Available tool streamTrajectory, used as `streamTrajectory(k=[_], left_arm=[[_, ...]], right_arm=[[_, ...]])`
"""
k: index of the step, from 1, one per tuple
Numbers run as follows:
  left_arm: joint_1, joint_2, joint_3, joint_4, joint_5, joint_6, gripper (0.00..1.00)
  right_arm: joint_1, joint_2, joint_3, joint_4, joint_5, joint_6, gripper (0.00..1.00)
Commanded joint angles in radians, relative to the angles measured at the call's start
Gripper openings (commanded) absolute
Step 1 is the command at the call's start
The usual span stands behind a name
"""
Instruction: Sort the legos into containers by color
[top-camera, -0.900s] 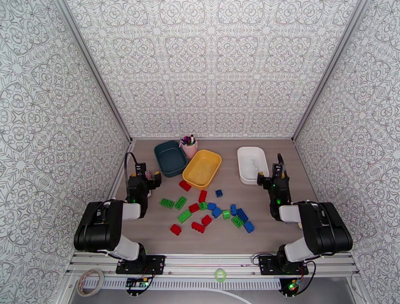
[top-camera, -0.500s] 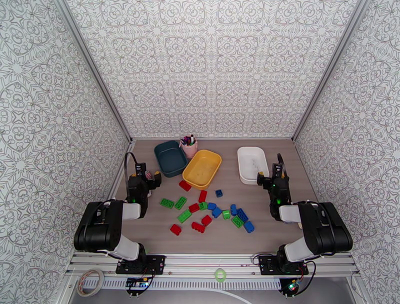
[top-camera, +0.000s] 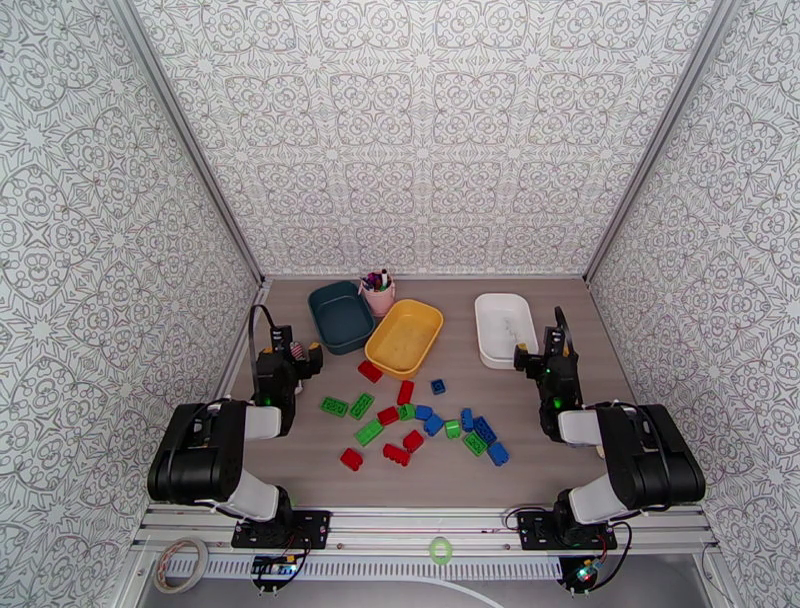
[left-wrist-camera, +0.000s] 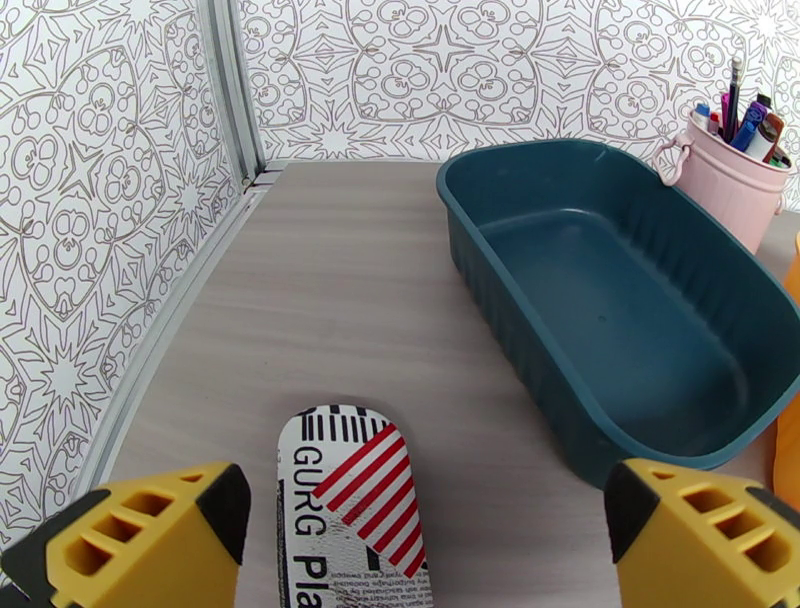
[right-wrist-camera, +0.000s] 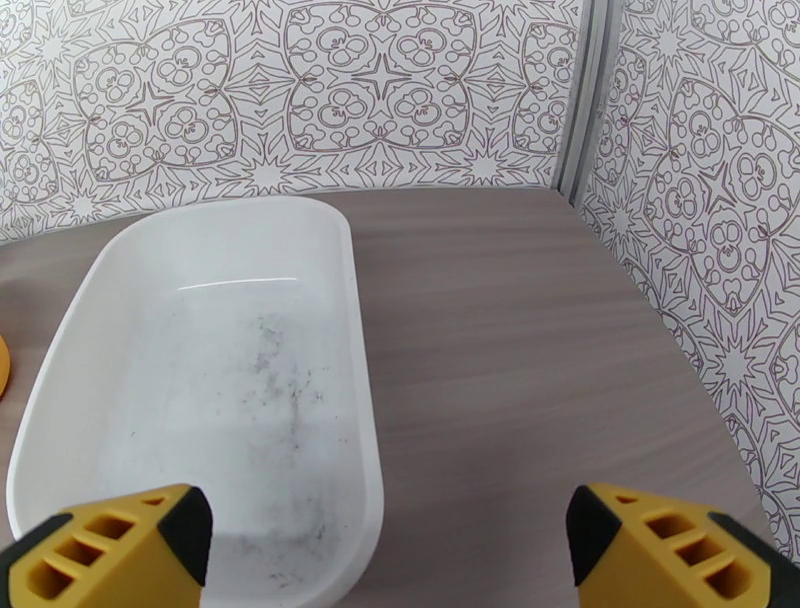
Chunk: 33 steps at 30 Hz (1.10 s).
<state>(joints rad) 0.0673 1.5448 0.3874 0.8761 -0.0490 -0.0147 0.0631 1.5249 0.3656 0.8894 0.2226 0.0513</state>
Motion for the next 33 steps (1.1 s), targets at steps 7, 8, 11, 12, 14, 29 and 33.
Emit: streamTrajectory(k=[7,8,11,12,14,29,33], left_arm=[[-0.004,-0.003,0.001,0.003,-0.01,0.014,0.99],[-0.005,-0.003,0.001,0.003,-0.01,0.013,0.99],[-0.005,-0.003,0.002,0.003,-0.01,0.013,0.99],[-0.005,-0.003,0.001,0.002,-0.011,0.015,0.99],[-0.005,-0.004,0.001,0.003,-0.009,0.014,0.99],[0.001,-0.127,-0.027,-0.043,-0.078,-0.016,0.99],[-0.071,-0.323,0.048,-0.323,-0.184,-0.019,0.99]], right_arm=[[-0.008,-0.009,0.009,-0.002,-0.015,-0.015,0.99],[-0.008,-0.009,0.009,-0.001,-0.016,-0.014,0.99],[-0.008,-0.009,0.009,-0.003,-0.015,-0.015,0.99],[-0.008,-0.009,0.009,-0.002,-0.015,-0.015,0.99],[-0.008,-0.009,0.009,-0.001,-0.015,-0.015,0.99],[-0.008,-0.114,0.0,-0.072,0.05,0.01,0.99],[-0.008,-0.329,0.065,-0.366,0.141,0.072,0.99]])
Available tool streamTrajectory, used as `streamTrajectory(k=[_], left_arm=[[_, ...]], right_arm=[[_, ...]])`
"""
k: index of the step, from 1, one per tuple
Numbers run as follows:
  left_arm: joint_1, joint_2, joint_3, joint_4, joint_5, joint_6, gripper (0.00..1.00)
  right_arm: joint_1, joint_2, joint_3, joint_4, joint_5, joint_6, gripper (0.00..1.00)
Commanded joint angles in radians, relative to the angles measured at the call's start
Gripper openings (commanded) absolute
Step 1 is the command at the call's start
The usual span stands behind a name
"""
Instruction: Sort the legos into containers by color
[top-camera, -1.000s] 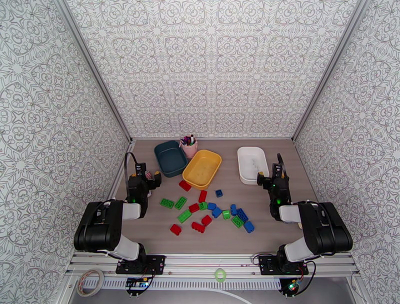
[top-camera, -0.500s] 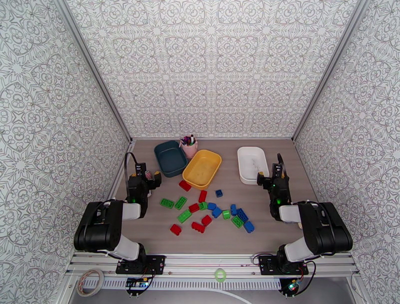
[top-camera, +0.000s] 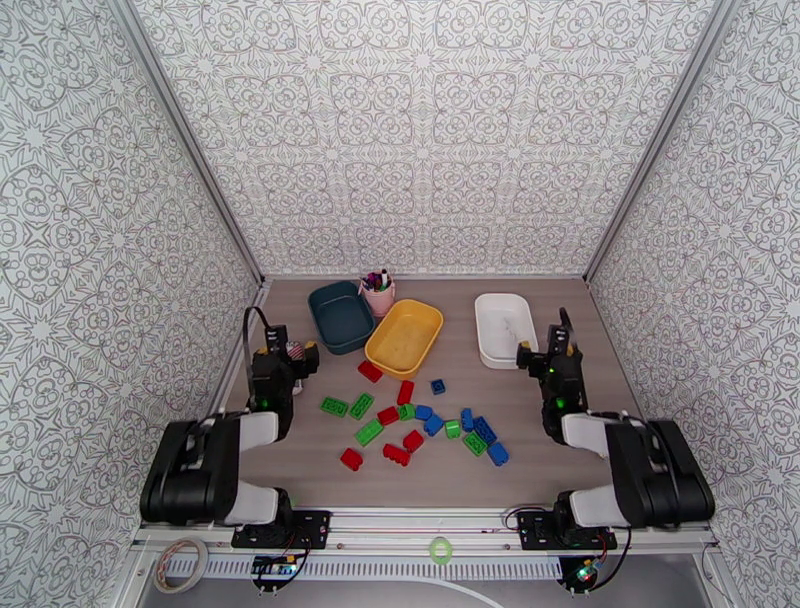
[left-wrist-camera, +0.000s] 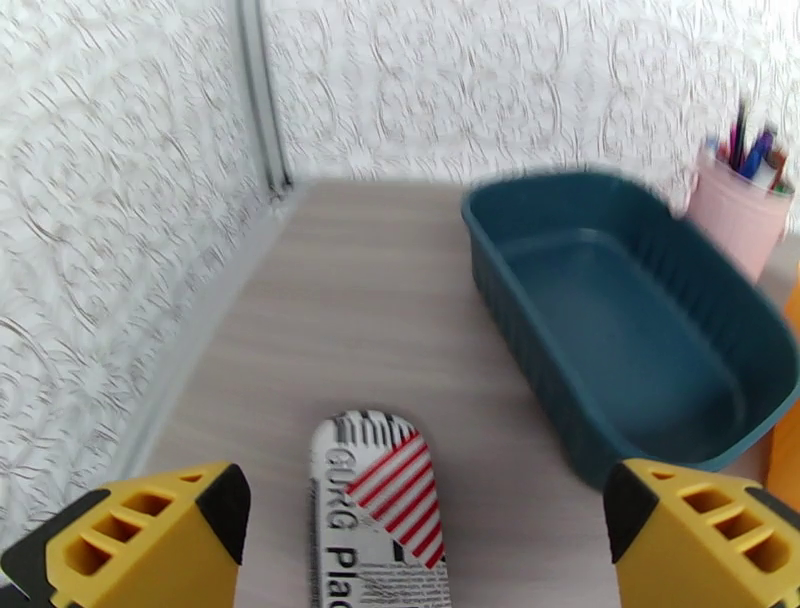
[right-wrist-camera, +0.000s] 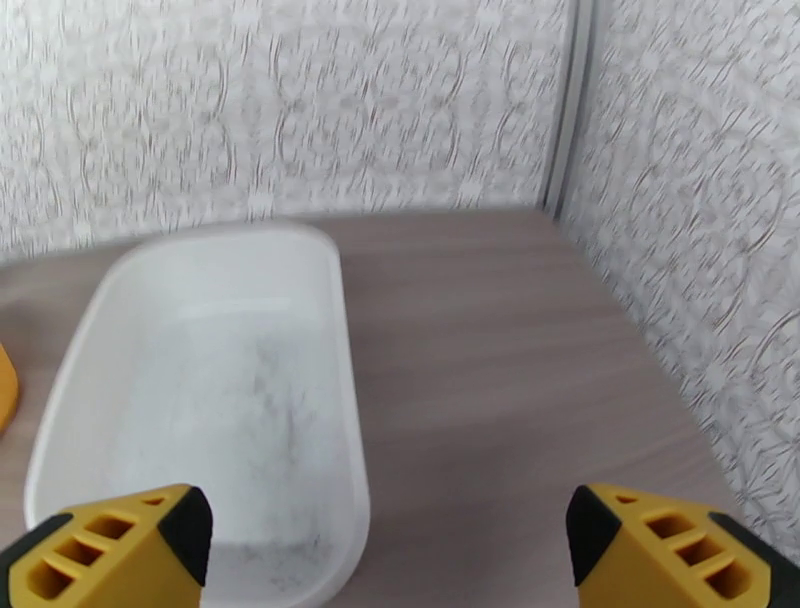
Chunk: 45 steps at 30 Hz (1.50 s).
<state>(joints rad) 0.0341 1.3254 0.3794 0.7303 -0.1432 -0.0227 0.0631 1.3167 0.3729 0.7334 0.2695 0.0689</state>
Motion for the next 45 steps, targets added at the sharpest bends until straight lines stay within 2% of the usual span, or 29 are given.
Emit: streamTrajectory(k=[1,4,7,9,11,15,17,20,23,27,31,36,41,45], left_arm=[[-0.054,-0.146,0.091,-0.264,-0.098,-0.033,0.99],[-0.091,-0.241,0.194,-0.52,-0.159,-0.179,0.99],[-0.107,-0.287,0.316,-0.8,-0.198,-0.372,0.99],[-0.109,-0.293,0.37,-0.937,-0.174,-0.475,0.99],[-0.112,-0.291,0.394,-1.023,-0.127,-0.565,0.99],[-0.122,-0.297,0.396,-1.098,0.076,-0.733,0.99],[-0.151,-0.289,0.4,-1.132,0.151,-0.779,0.99],[-0.242,-0.254,0.444,-1.239,0.188,-0.786,0.86],[-0.348,-0.206,0.501,-1.414,0.148,-0.786,0.76],[-0.442,-0.21,0.486,-1.571,0.074,-0.927,0.71],[-0.451,-0.285,0.377,-1.571,0.081,-1.103,0.68],[-0.447,-0.307,0.294,-1.512,0.085,-1.28,0.73],[-0.429,-0.209,0.317,-1.492,0.05,-1.331,0.75],[-0.377,-0.117,0.331,-1.43,0.098,-1.338,0.75]], right_arm=[[-0.008,-0.172,0.099,-0.337,0.144,0.108,0.99],[-0.008,-0.271,0.288,-0.801,0.211,0.283,0.99],[-0.008,-0.29,0.437,-1.139,0.17,0.392,0.99],[-0.009,-0.303,0.5,-1.307,0.147,0.514,0.99],[-0.009,-0.327,0.528,-1.386,0.015,0.542,0.97],[-0.009,-0.324,0.559,-1.479,-0.307,0.594,0.76],[-0.005,-0.296,0.561,-1.511,-0.434,0.6,0.69],[0.04,-0.283,0.551,-1.556,-0.515,0.588,0.71],[0.107,-0.272,0.55,-1.605,-0.519,0.574,0.74],[0.241,-0.241,0.553,-1.627,-0.513,0.585,0.75],[0.39,-0.197,0.604,-1.662,-0.415,0.583,0.75],[0.532,-0.109,0.729,-1.758,-0.239,0.568,0.77],[0.599,0.0,0.887,-1.884,-0.095,0.557,0.75],[0.6,0.05,1.009,-1.96,-0.031,0.576,0.85]])
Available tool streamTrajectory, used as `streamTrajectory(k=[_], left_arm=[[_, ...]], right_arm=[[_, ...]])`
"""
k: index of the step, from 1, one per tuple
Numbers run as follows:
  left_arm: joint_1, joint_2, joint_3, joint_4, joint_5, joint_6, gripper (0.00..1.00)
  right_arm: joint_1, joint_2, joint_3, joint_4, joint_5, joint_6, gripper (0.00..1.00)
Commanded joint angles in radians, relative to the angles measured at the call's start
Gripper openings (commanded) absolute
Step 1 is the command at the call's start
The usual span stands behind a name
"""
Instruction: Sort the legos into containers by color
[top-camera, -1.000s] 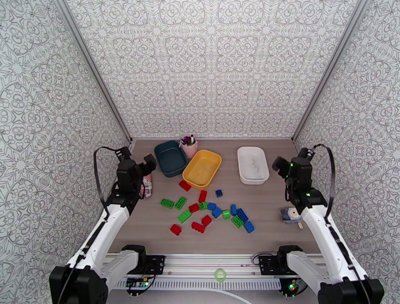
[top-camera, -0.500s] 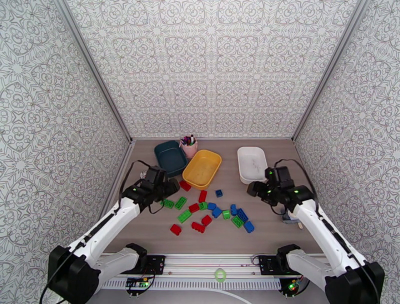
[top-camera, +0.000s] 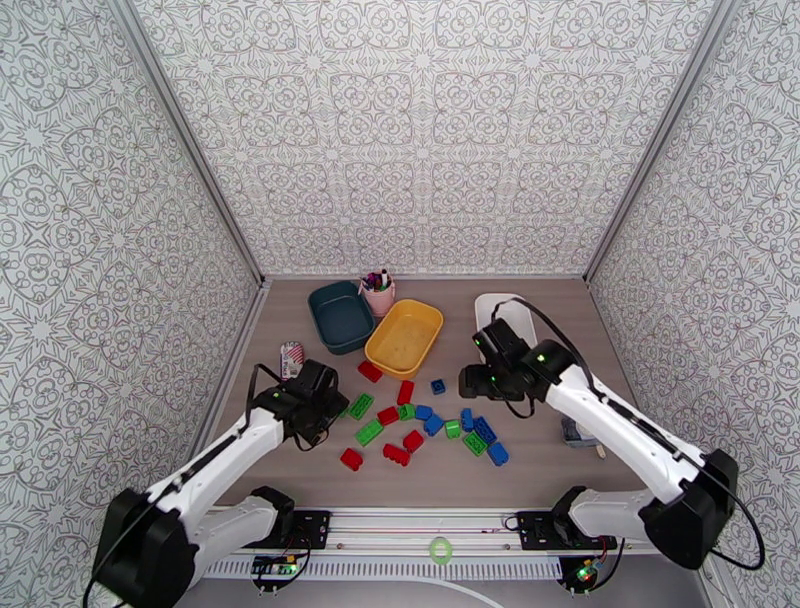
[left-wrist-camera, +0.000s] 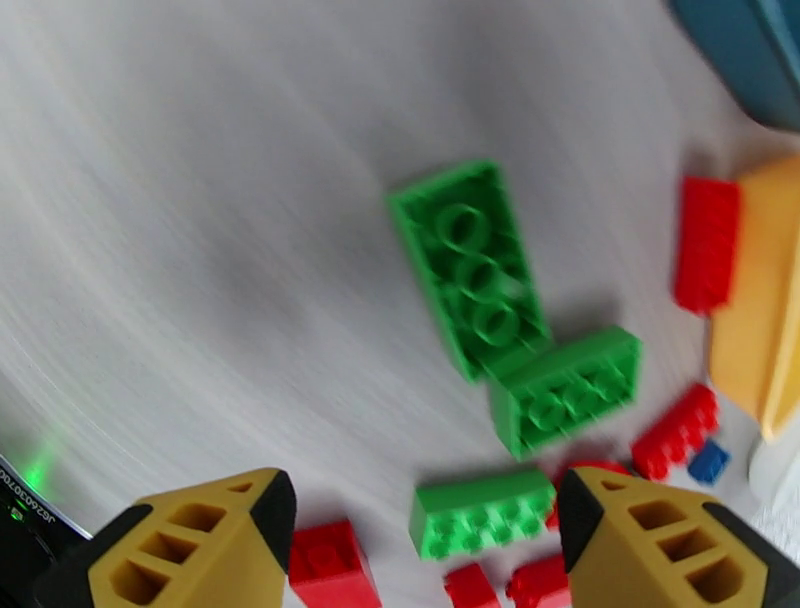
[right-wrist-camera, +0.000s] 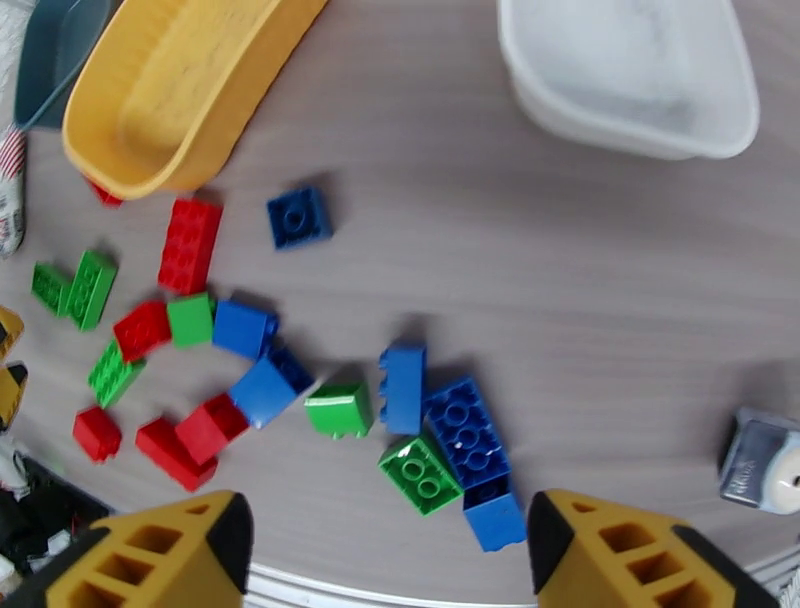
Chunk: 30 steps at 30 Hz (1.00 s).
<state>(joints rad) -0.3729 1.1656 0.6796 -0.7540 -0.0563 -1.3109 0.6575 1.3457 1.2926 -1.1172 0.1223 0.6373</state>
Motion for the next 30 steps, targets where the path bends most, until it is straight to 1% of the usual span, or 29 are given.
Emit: streamTrajectory(k=[1,4,6,8,12,15,24,30], left_arm=[[0.036,0.062,0.04,0.06,0.014,-0.052,0.75],[0.052,0.114,0.076,0.06,0.004,-0.059,0.75],[0.062,0.149,0.104,0.063,0.006,-0.06,0.75],[0.067,0.189,0.133,0.065,0.018,-0.057,0.74],[0.074,0.279,0.193,0.023,0.043,-0.054,0.69],[0.077,0.33,0.221,-0.007,0.063,-0.055,0.68],[0.084,0.39,0.247,-0.027,0.071,-0.05,0.67],[0.114,0.423,0.215,0.035,0.102,-0.041,0.59]], right_arm=[[0.005,0.034,0.122,-0.137,0.148,0.025,0.86],[0.004,0.058,0.179,-0.184,0.231,0.071,0.94],[0.005,0.062,0.186,-0.167,0.212,0.047,0.96],[0.005,0.073,0.187,-0.156,0.192,0.026,0.96],[0.005,0.105,0.205,-0.161,0.177,0.009,0.94],[0.005,0.116,0.212,-0.153,0.175,0.005,0.94],[0.004,0.122,0.206,-0.129,0.168,0.008,0.94],[0.004,0.122,0.181,-0.092,0.124,0.022,0.93]])
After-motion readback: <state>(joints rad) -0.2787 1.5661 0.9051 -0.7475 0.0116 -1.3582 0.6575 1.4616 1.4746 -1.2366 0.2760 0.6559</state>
